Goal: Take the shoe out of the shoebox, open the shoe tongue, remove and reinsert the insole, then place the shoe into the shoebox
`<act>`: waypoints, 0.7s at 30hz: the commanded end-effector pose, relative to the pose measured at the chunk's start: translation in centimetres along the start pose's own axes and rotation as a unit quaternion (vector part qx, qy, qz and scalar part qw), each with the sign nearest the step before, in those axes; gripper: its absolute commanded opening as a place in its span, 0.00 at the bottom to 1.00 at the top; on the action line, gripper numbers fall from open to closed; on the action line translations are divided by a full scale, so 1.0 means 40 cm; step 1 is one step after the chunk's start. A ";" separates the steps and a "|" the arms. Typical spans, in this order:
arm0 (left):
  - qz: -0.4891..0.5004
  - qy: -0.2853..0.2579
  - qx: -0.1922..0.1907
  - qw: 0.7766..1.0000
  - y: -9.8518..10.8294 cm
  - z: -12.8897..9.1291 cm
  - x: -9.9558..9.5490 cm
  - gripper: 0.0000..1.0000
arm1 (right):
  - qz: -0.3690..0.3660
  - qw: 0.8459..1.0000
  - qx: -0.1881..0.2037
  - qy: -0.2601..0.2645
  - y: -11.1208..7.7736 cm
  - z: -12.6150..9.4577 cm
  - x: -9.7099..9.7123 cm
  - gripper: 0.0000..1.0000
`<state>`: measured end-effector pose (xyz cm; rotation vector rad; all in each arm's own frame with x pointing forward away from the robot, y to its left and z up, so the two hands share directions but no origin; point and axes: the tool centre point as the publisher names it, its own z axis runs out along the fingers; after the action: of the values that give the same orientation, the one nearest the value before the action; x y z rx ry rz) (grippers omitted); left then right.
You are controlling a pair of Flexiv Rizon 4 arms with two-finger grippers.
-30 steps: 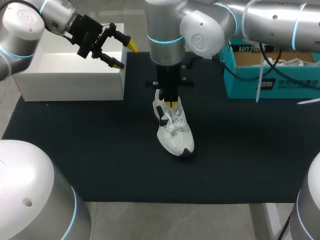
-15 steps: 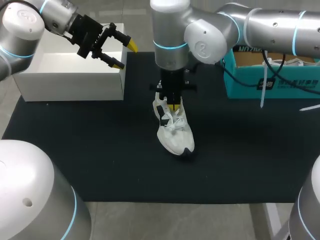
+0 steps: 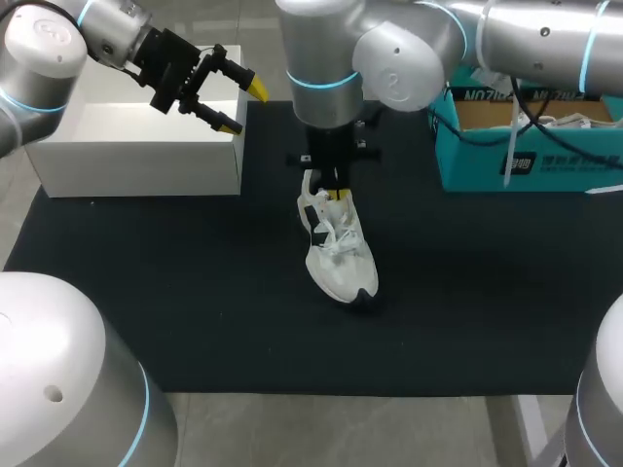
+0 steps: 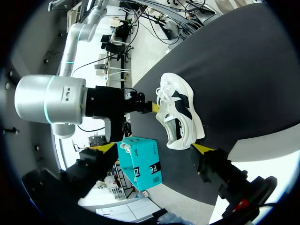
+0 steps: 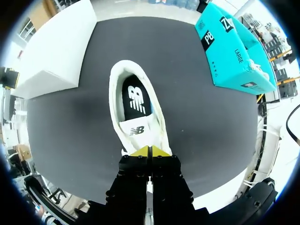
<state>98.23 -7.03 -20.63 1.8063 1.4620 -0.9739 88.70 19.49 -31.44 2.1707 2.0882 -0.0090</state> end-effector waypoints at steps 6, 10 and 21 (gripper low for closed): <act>0.000 0.002 -0.002 1.000 -0.003 0.001 -0.001 1.00 | 0.022 0.999 -0.025 0.009 -0.006 -0.017 0.002 0.00; 0.000 0.002 -0.002 1.000 -0.003 0.001 -0.001 1.00 | 0.022 0.999 -0.025 0.009 -0.006 -0.017 0.002 0.00; 0.000 0.002 -0.002 1.000 -0.003 0.001 -0.001 1.00 | -0.083 0.996 -0.025 -0.036 0.007 -0.037 0.000 0.00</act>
<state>98.23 -7.02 -20.63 1.8062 1.4622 -0.9739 88.63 19.59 -30.73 2.1596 2.0522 0.0575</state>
